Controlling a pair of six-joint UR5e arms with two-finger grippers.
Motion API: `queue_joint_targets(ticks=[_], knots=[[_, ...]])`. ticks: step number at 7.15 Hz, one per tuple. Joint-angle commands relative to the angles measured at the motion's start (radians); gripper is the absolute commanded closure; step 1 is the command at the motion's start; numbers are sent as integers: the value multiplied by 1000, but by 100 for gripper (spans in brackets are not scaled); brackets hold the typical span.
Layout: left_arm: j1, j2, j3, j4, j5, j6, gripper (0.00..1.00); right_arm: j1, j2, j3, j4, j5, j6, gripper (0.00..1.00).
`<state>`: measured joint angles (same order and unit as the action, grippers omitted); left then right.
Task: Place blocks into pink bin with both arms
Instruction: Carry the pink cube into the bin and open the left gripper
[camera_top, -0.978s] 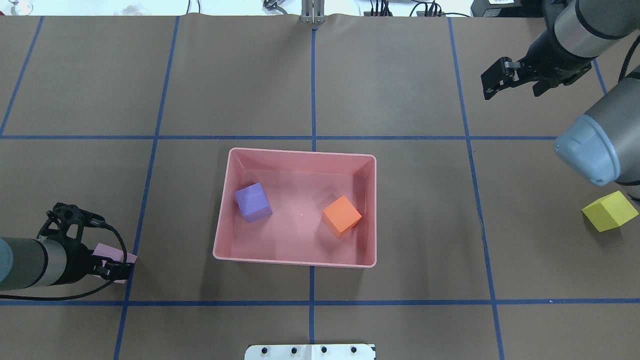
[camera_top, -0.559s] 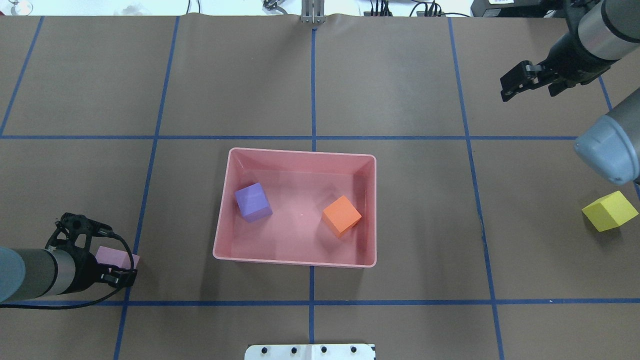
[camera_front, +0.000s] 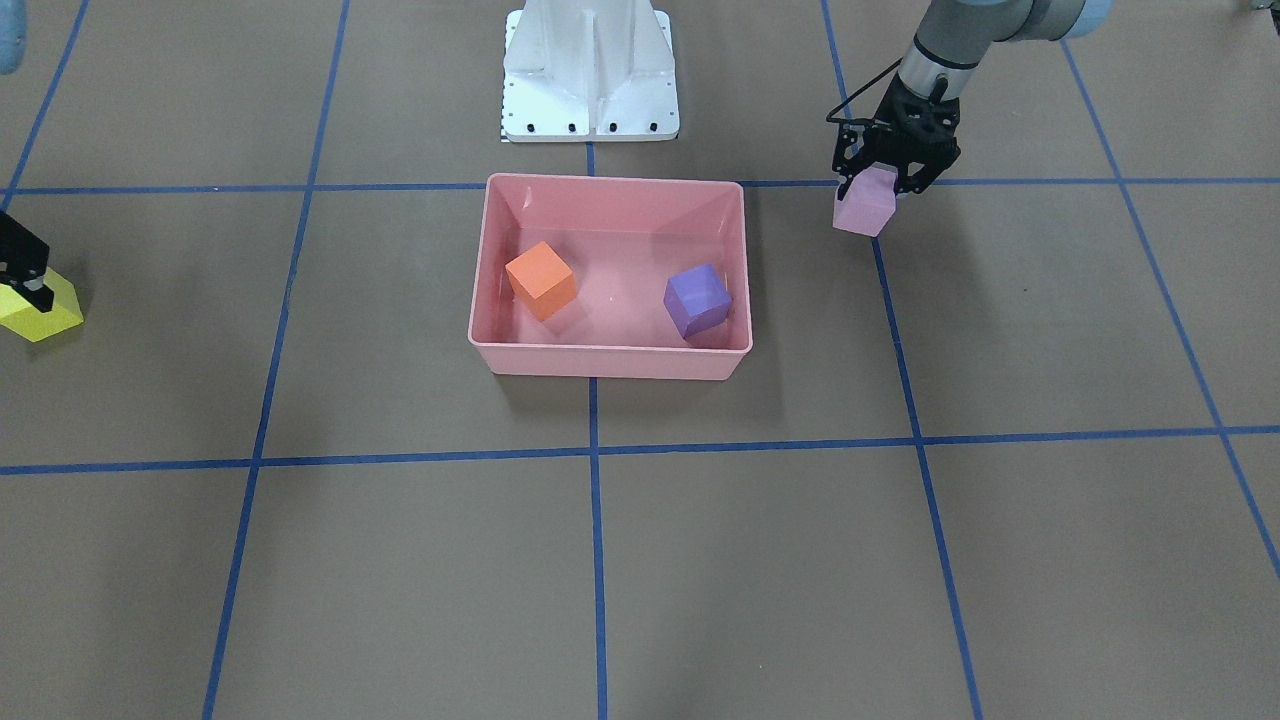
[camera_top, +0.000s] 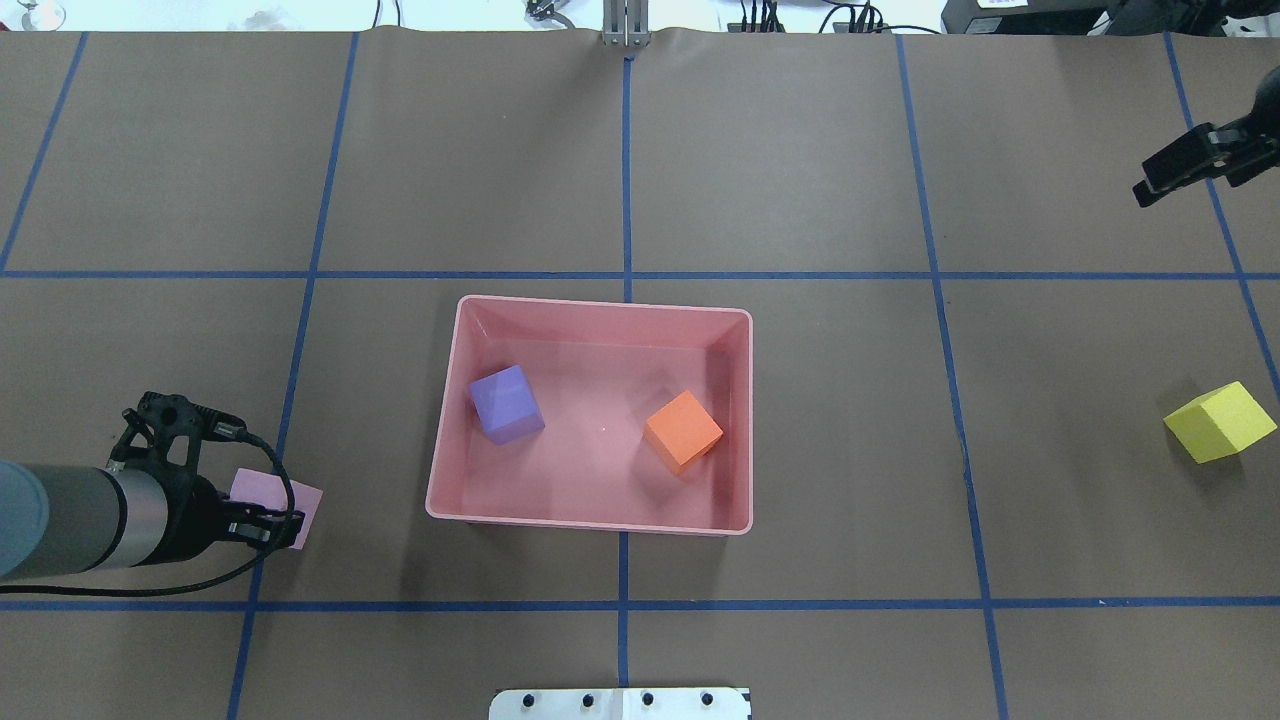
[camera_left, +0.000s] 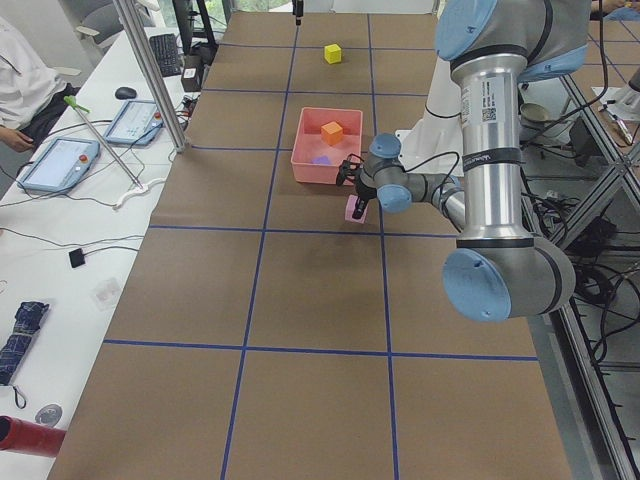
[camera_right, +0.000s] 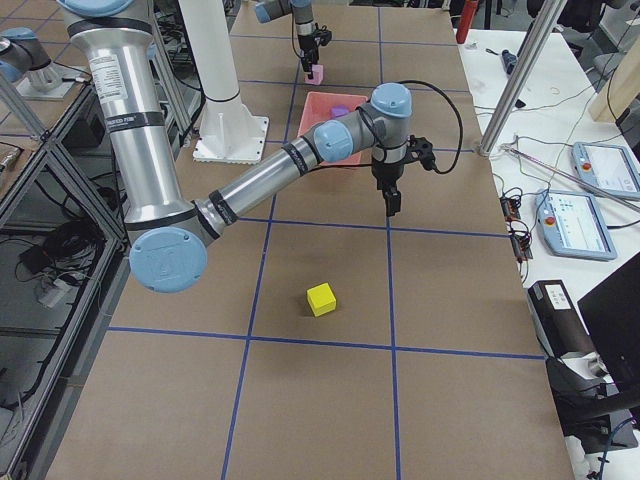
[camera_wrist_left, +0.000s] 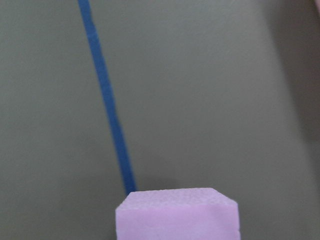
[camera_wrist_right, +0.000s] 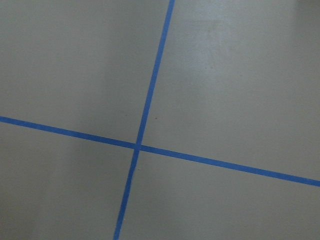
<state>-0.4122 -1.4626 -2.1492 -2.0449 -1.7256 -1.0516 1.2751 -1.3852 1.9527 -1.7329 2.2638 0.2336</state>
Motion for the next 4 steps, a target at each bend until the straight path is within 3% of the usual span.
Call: queue_joint_targets(ticks=[1, 2, 3, 4], knots=[[-77, -309, -46, 344, -66, -5, 85, 91, -102, -32, 1, 29, -225, 0], [-80, -478, -35, 512, -65, -7, 85, 101, -148, -32, 3, 29, -281, 0], [-73, -602, 16, 601, -65, -49, 85, 101, -178, -31, 16, 28, -298, 0], [-68, -713, 123, 603, -65, -106, 83, 101, -227, -47, 112, 28, -289, 0]])
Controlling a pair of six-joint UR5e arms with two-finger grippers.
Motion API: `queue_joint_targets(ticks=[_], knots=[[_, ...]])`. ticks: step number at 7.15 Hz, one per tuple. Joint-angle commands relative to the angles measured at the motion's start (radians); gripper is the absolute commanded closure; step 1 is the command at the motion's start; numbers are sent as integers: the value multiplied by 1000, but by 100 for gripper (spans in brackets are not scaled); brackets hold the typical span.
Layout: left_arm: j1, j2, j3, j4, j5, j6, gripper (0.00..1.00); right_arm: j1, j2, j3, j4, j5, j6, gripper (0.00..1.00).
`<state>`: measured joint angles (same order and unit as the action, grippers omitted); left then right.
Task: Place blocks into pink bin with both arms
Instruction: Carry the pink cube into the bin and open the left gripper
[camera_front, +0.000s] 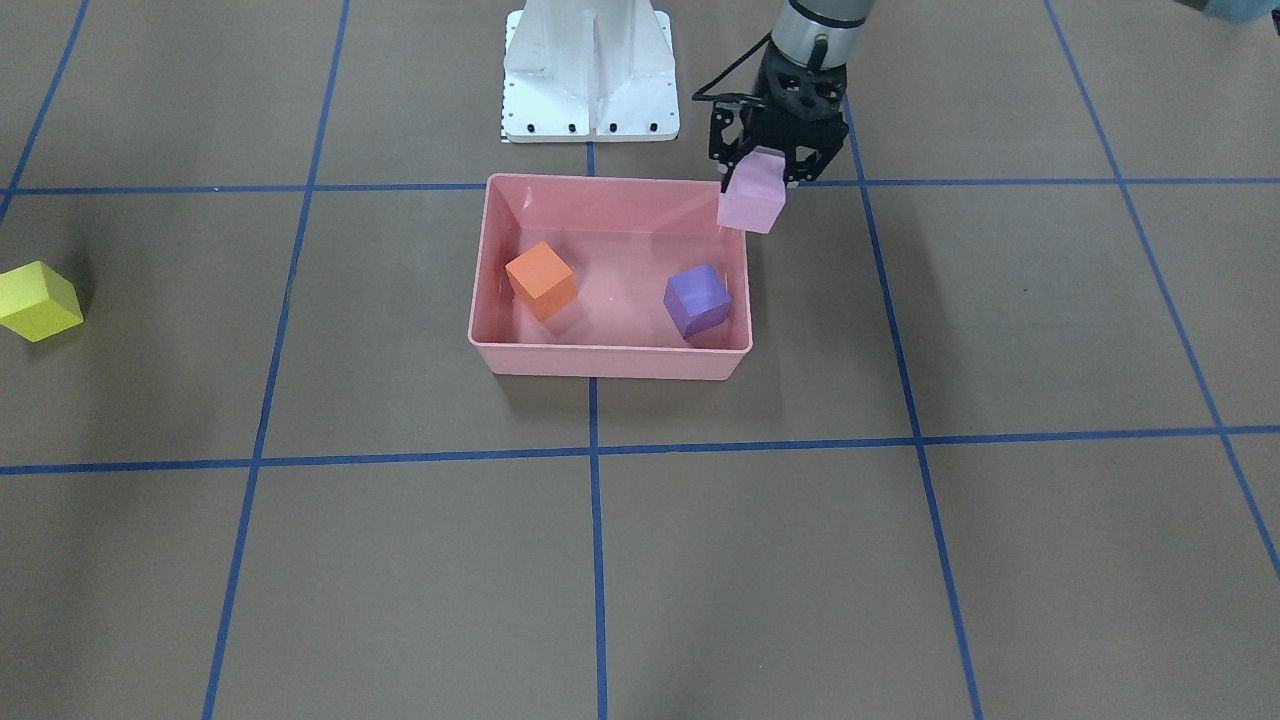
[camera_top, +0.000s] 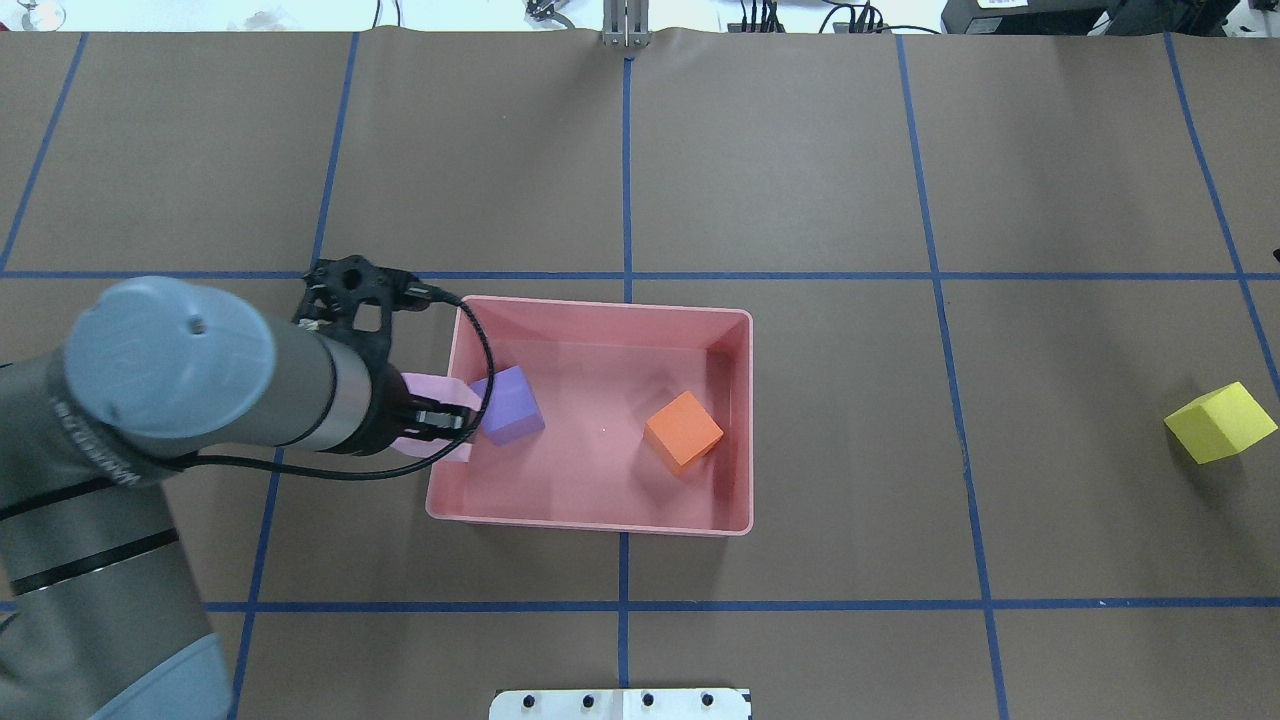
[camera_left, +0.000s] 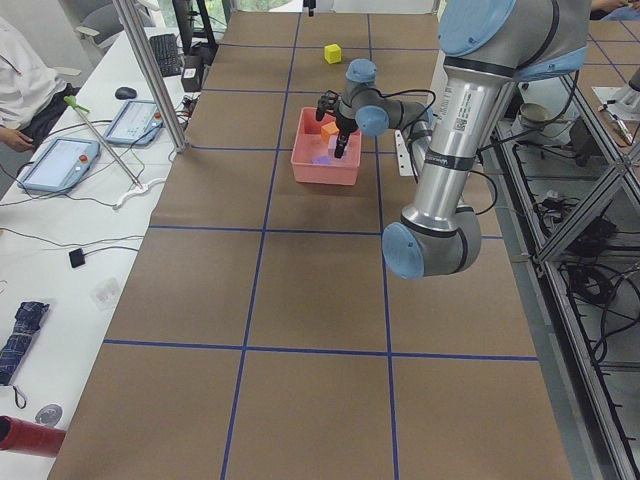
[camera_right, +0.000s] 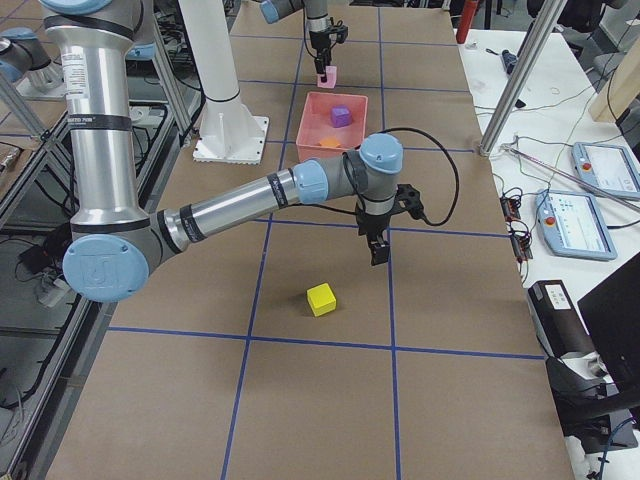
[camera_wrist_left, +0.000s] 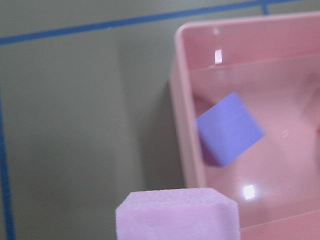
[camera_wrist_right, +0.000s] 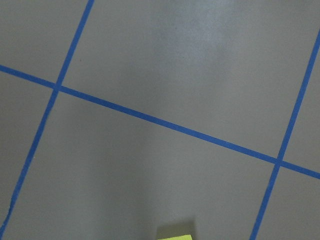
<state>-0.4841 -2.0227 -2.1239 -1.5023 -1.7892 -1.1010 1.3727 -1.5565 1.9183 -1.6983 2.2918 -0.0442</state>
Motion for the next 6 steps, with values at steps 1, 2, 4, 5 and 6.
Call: queue_joint_targets(ticks=[1, 2, 4, 5, 6], knots=[[9, -245, 189, 60, -1, -80, 41, 3, -91, -24, 154, 3, 0, 0], [10, -258, 199, 60, 4, -83, 0, 2, -112, -15, 169, 2, 35, 0], [-5, -251, 133, 70, -4, -66, 0, -4, -216, -25, 366, 5, 62, 0], [-2, -249, 131, 70, -4, -66, 0, -45, -273, -27, 479, 2, 142, 0], [1, -249, 131, 70, -3, -68, 0, -99, -304, -57, 628, -5, 240, 0]])
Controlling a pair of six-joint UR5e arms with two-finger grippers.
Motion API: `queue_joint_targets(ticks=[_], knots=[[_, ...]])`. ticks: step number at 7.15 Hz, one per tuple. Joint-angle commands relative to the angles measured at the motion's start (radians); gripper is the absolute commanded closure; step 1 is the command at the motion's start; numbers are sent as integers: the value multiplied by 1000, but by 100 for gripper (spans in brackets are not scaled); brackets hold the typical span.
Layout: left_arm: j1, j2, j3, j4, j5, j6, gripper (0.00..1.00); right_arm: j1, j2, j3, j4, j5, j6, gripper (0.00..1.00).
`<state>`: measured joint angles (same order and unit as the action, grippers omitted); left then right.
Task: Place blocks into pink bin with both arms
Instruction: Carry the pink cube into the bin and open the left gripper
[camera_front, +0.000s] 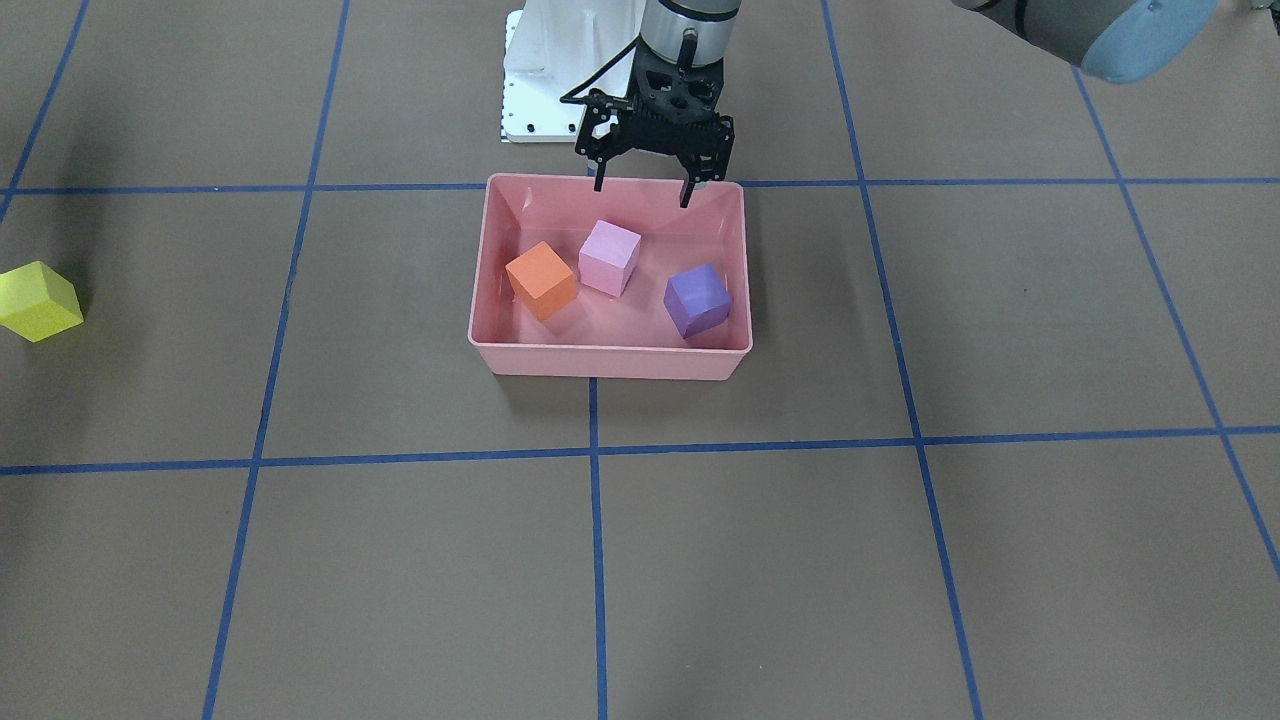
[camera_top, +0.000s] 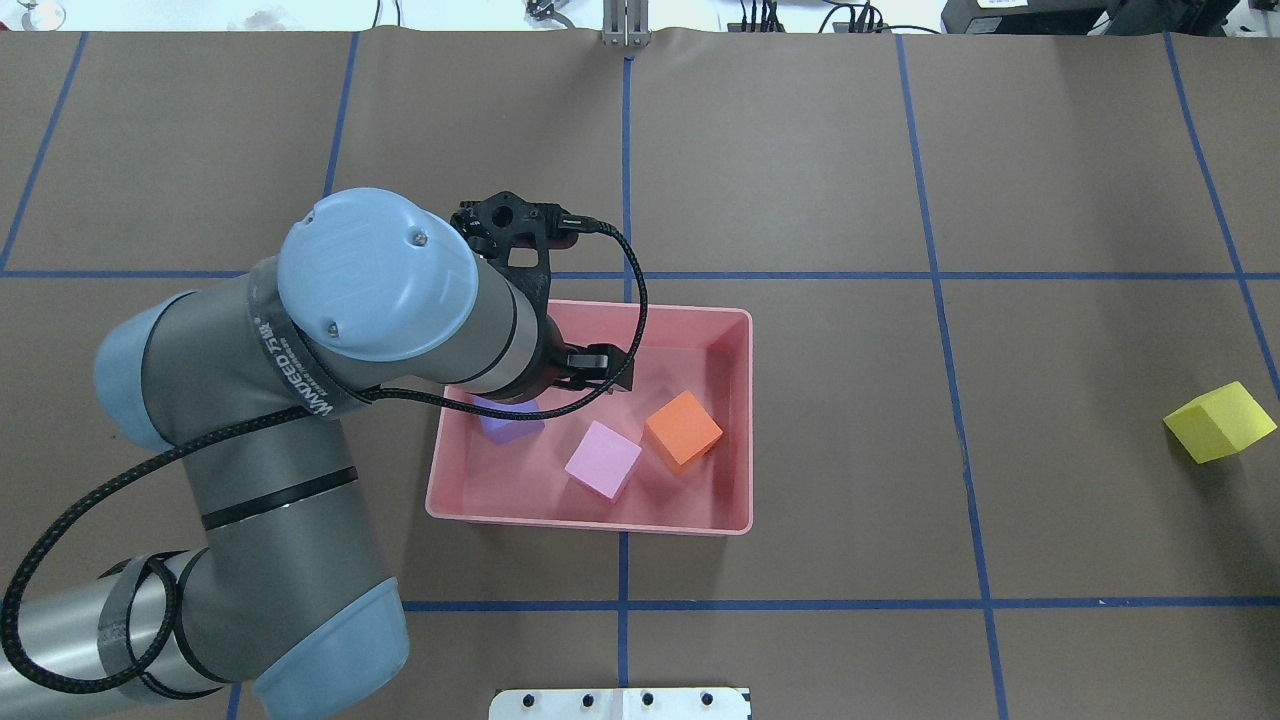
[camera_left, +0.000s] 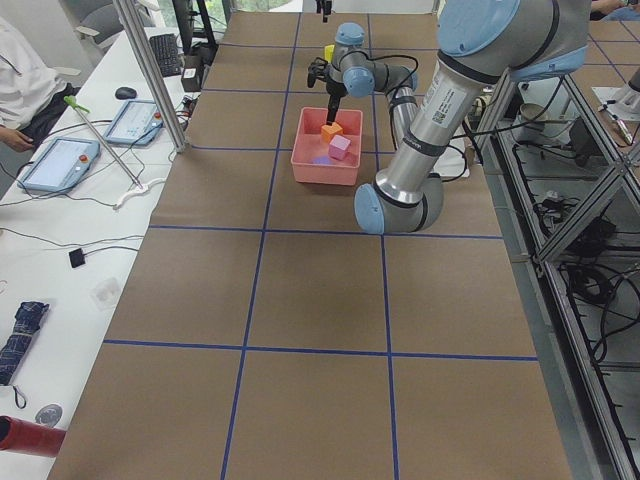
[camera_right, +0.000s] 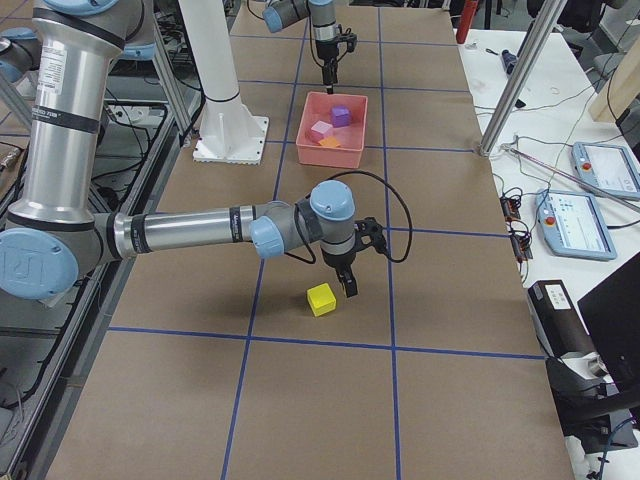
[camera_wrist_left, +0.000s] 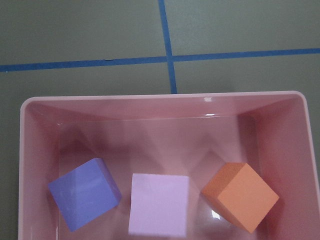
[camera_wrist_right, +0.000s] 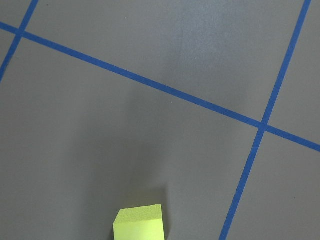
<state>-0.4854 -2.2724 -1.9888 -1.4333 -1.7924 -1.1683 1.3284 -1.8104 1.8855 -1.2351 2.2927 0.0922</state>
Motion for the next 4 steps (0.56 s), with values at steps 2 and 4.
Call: queue_joint_targets(ticks=[2, 4], knots=[[5, 5, -4, 1, 2, -1, 0, -162, -91, -106, 432, -54, 258, 0], [7, 5, -4, -1, 4, -1, 0, -219, -96, -156, 512, -103, 326, 0]])
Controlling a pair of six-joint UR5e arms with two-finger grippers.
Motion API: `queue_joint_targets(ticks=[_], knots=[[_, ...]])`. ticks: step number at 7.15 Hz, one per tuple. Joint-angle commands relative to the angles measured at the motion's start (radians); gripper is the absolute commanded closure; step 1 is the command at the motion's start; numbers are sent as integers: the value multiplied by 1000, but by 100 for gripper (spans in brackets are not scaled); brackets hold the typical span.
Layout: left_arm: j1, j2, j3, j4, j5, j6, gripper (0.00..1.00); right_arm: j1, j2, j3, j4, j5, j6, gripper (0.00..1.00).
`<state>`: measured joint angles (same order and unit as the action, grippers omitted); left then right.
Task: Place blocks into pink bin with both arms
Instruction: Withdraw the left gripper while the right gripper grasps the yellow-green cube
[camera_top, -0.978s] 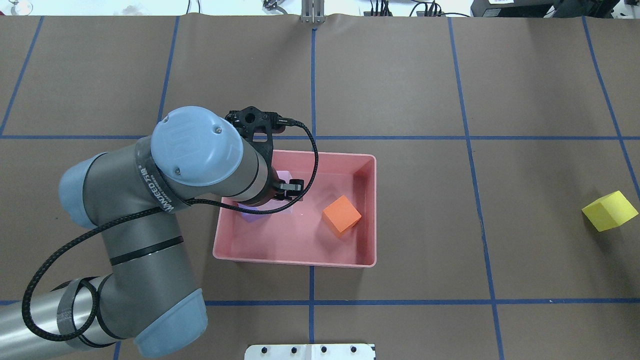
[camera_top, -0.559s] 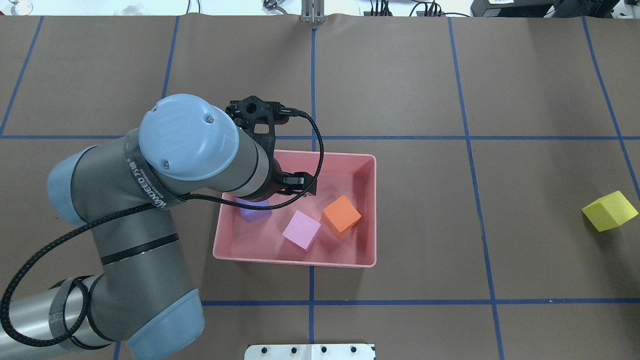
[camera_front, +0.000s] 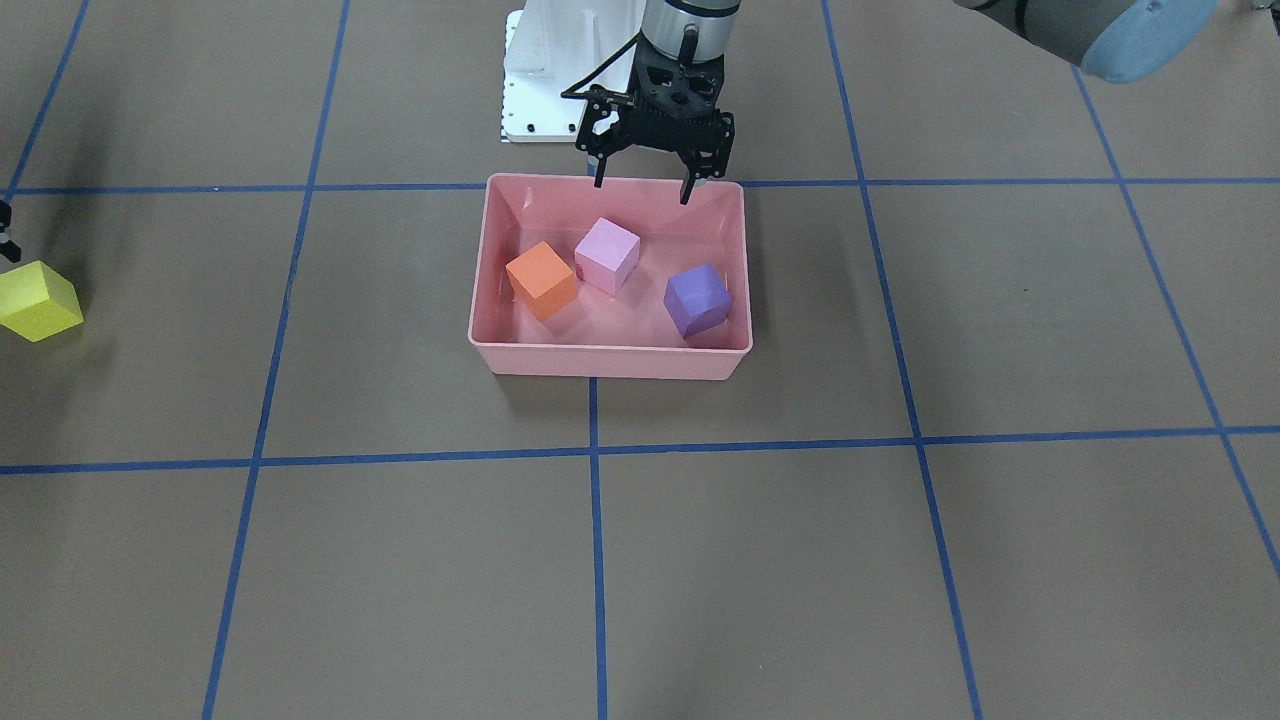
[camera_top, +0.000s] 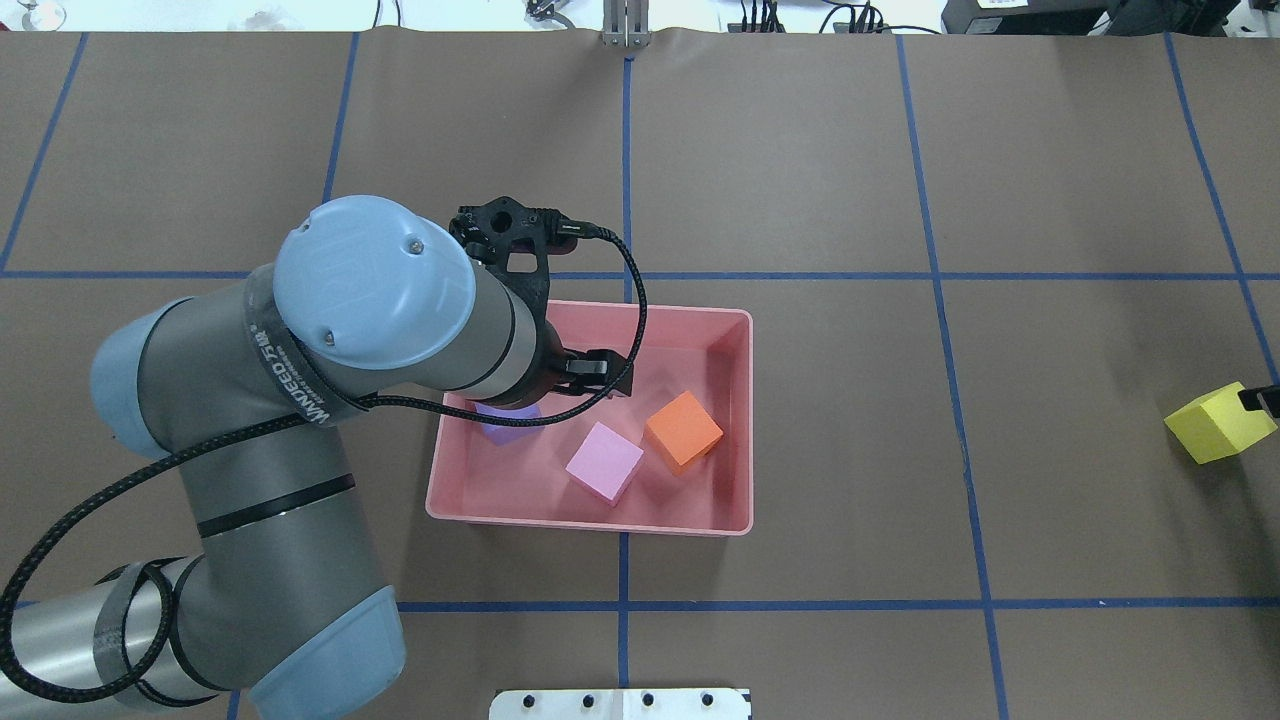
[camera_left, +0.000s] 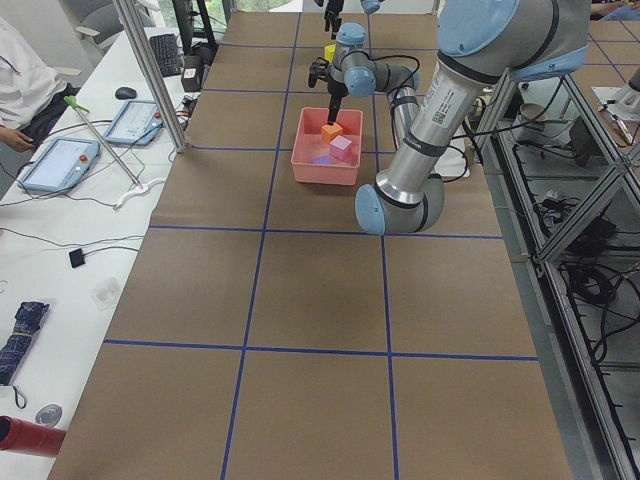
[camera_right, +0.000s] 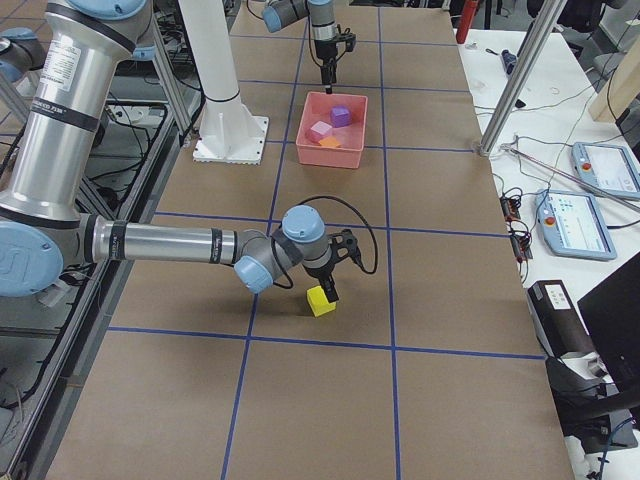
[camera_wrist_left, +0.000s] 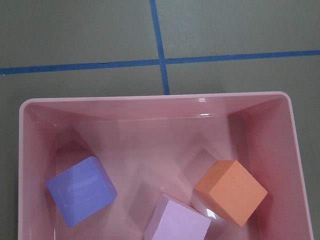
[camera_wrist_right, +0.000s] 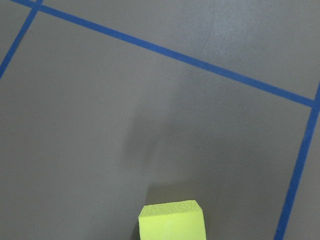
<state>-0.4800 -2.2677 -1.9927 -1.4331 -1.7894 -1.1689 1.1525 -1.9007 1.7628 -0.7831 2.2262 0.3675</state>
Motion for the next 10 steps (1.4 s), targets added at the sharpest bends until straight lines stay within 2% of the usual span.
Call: queue_joint_targets(ticks=[1, 2, 5, 6, 7, 8, 9, 10], knots=[[3, 0, -1, 0, 2, 0, 0, -89, -6, -80, 132, -92, 101, 0], [3, 0, -1, -1, 2, 0, 0, -120, -3, -110, 193, -108, 152, 0], [3, 2, -1, -1, 2, 0, 0, -166, 9, -160, 202, -149, 156, 0], [3, 2, 0, -1, 2, 0, 0, -177, 26, -164, 197, -152, 159, 13], [3, 2, 0, -1, 2, 0, 0, -194, 31, -186, 196, -152, 168, 49], [-2, 0, 0, -1, 4, 2, 0, -195, 31, -186, 197, -152, 168, 80], [-14, 4, -4, 2, 2, 50, 0, -195, 37, -178, 196, -148, 169, 100], [-44, 67, -41, 9, -1, 163, 0, -195, 61, -174, 183, -146, 180, 100]])
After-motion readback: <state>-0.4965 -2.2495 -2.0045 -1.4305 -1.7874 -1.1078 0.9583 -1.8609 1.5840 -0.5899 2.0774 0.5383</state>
